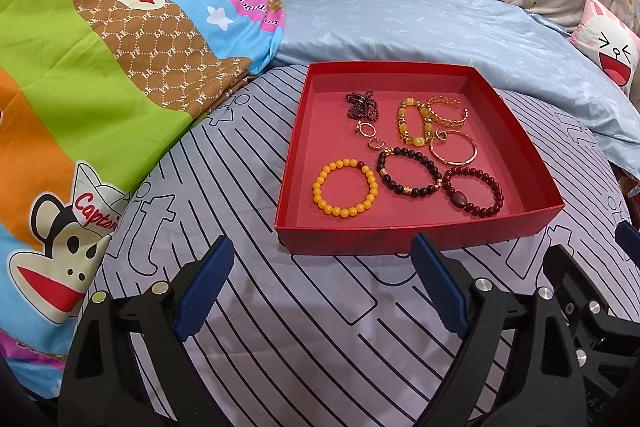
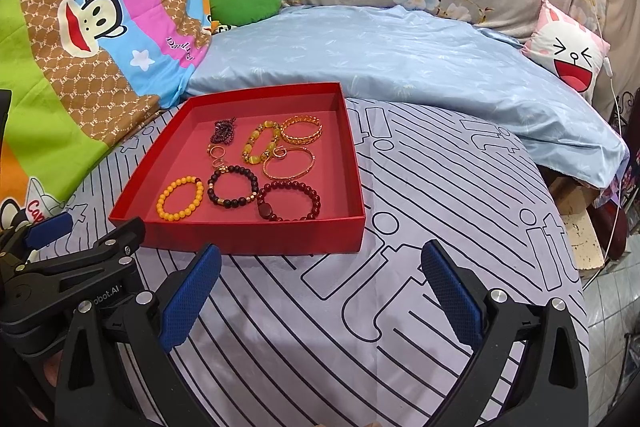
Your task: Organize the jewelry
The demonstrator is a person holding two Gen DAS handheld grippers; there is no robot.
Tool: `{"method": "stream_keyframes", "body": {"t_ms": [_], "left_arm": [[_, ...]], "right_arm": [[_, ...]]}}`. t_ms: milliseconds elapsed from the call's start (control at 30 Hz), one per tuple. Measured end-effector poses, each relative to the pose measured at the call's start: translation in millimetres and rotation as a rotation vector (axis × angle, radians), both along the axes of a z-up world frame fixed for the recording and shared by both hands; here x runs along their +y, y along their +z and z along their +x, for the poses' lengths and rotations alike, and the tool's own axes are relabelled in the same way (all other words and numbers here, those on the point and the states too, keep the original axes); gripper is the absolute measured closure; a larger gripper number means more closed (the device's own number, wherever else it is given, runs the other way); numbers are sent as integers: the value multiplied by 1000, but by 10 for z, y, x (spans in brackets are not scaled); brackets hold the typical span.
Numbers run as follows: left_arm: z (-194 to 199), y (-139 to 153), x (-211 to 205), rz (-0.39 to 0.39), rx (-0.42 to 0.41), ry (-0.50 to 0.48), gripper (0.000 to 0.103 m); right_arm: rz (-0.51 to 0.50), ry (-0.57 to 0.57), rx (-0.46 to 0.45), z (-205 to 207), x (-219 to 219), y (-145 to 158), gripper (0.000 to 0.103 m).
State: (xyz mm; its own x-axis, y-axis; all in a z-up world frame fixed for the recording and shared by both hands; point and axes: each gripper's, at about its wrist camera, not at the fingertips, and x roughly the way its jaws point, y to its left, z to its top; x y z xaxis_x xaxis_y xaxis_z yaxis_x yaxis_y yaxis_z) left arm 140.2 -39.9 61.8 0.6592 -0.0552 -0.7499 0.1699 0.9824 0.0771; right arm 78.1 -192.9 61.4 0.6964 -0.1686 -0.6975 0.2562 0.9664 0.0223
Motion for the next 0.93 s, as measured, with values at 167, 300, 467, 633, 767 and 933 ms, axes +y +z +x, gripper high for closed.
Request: {"method": "stream_keyframes", "body": {"t_ms": [167,300,467,633,767,933], "left_arm": [[-1,1,1,0,1,0,18],[-2,2,2,0,1,0,18],[-2,4,5,1,1,1,18],[3,9,0,1,0,-2,19],[-6,12,7,5,-2,1,19],[-9,8,22,-4,5,6,19]], "right_arm": [[0,1,1,6,6,5,6],[0,1,0,5,7,5,6],[0,1,1,6,7,5,6],[-1,1,0,5,6,5,6],[0,-1,2,5,5,0,6],[0,0,3,6,4,1,6]]}}
